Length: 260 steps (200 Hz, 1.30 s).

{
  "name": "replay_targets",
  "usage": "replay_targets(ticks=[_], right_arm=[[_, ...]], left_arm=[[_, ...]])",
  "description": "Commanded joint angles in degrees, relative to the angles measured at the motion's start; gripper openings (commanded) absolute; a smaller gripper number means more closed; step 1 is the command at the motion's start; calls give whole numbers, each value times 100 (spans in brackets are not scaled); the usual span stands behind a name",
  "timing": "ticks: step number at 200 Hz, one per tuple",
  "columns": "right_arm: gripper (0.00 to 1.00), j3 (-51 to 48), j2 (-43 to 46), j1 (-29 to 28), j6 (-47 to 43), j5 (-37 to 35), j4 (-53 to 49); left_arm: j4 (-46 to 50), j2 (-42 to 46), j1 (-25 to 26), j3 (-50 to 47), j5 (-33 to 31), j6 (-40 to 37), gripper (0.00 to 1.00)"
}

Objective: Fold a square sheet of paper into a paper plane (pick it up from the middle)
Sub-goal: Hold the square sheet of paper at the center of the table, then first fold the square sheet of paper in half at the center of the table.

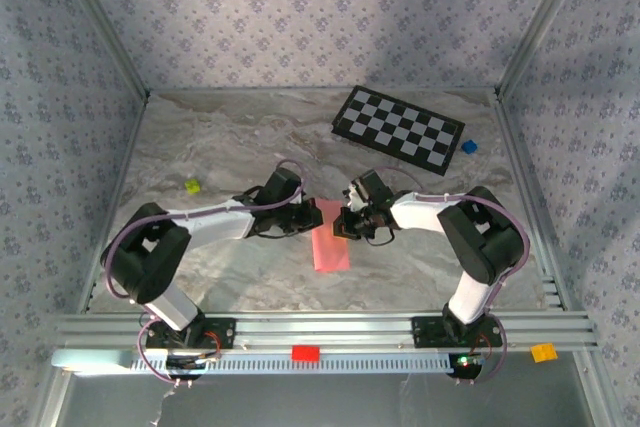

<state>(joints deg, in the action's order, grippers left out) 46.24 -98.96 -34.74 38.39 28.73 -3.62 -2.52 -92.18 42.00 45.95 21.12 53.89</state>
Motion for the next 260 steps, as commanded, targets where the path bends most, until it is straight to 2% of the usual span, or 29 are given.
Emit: replay_targets(ticks=[1, 75, 140, 184, 202, 226, 260], right_arm=[[0, -88, -221, 11, -130, -342, -635], [0, -227, -223, 3, 6, -401, -496], [0, -395, -200, -48, 198, -531, -328], [0, -449, -174, -68, 257, -597, -271], [0, -446, -180, -77, 265, -614, -254], [0, -430, -190, -76, 265, -623, -279], [0, -422, -195, -68, 231, -641, -325]], left_arm=[[-616, -170, -9, -74, 385, 139, 0], [-217, -409, -12, -348, -47, -165, 0], [-304, -528, -16, -728, -368, -243, 0], [74, 45, -1, -429, -242, -17, 0], [-118, 214, 6, -409, -46, 208, 0], [-450, 178, 27, -457, 267, 424, 0], [-454, -118, 87, -532, 380, 462, 0]])
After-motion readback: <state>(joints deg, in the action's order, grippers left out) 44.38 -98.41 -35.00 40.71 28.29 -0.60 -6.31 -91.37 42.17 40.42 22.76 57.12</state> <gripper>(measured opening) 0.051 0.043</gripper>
